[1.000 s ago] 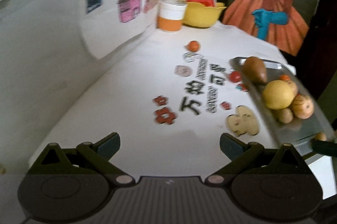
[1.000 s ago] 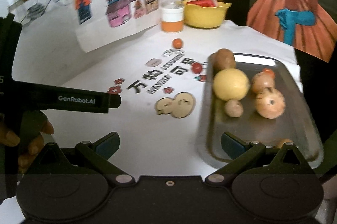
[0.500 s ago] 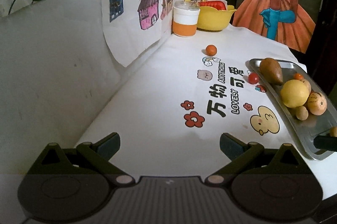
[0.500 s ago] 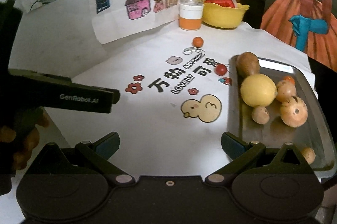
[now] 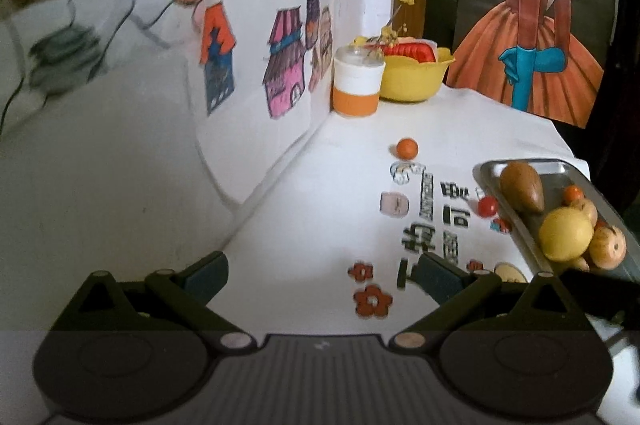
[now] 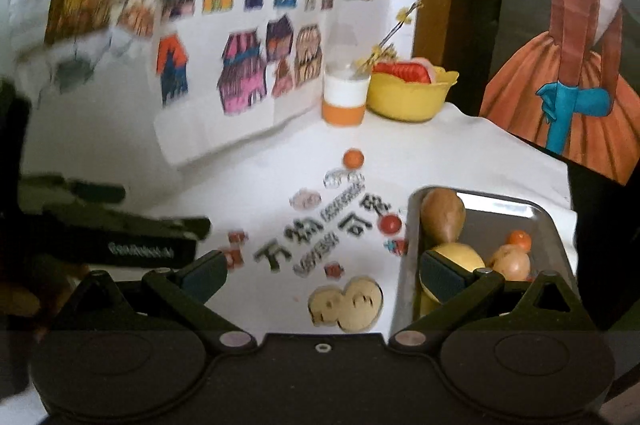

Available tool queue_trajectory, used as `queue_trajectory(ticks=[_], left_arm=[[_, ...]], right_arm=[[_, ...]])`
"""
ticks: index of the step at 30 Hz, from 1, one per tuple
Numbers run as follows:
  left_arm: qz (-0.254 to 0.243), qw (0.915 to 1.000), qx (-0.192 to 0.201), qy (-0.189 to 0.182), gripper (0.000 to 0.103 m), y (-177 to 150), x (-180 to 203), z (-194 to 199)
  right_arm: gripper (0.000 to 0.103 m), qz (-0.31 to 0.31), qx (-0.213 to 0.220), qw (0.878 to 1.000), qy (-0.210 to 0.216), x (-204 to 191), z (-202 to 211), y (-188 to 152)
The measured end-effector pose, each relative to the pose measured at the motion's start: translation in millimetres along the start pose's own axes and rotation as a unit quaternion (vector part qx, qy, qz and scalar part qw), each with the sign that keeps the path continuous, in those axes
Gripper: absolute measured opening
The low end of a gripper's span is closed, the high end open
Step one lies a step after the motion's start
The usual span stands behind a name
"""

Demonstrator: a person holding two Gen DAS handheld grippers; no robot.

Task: Organize fruits
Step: 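Withdraw both tools from the tray toward the tangerine and tomato on the cloth, then grasp the tangerine with the left tool while the right tool grasps a cherry tomato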

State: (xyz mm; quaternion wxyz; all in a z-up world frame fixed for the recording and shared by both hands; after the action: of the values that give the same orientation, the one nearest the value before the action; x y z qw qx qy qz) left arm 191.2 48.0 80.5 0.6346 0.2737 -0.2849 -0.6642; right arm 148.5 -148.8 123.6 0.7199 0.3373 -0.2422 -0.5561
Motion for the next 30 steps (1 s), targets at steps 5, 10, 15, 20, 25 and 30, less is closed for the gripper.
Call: queue_trajectory(ticks=[5, 10, 15, 20, 25, 30], left_arm=[[-0.014, 0.9998, 0.016, -0.001, 0.103, 21.2, 5.7, -8.2], [-0.019, 0.9996, 0.020, -0.007, 0.103, 41.3, 9.8, -23.9], [-0.010, 0.9995, 0.015, -0.025, 0.103, 58.1, 10.6, -49.2], [0.011, 0.9991, 0.006, -0.040, 0.103, 74.3, 10.3, -80.4], [0.010, 0.9981, 0.000, -0.061, 0.103, 85.1, 17.8, -111.3], [-0.011, 0.9970, -0.002, -0.077, 0.103, 88.7, 33.0, -138.4]], right_arm=[[0.102, 0.006, 0.034, 0.999, 0.000, 9.9, 7.4, 32.4], [0.102, 0.061, 0.055, 0.996, -0.023, 21.9, 5.6, 61.7], [0.102, 0.120, 0.044, 0.991, -0.046, 35.4, -17.6, 72.3], [0.102, 0.127, 0.015, 0.991, -0.048, 46.0, -50.0, 64.1], [0.102, 0.111, -0.020, 0.993, -0.026, 49.8, -84.2, 44.3], [0.102, 0.083, -0.042, 0.996, -0.009, 53.0, -111.9, 30.0]])
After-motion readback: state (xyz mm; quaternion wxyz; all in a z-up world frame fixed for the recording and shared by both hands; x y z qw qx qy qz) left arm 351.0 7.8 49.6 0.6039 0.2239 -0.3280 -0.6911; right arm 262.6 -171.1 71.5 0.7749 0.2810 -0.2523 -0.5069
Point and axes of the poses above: each gripper's, at about its wrist camera, not at the fingertips, and z roughly against the way its jaws point, x to its right, y to its top, the point moved 1 cm from there along -z, roughly the way its jaws point, and after that the axes turned 4 degrees about -x, right-handed, at the moved point
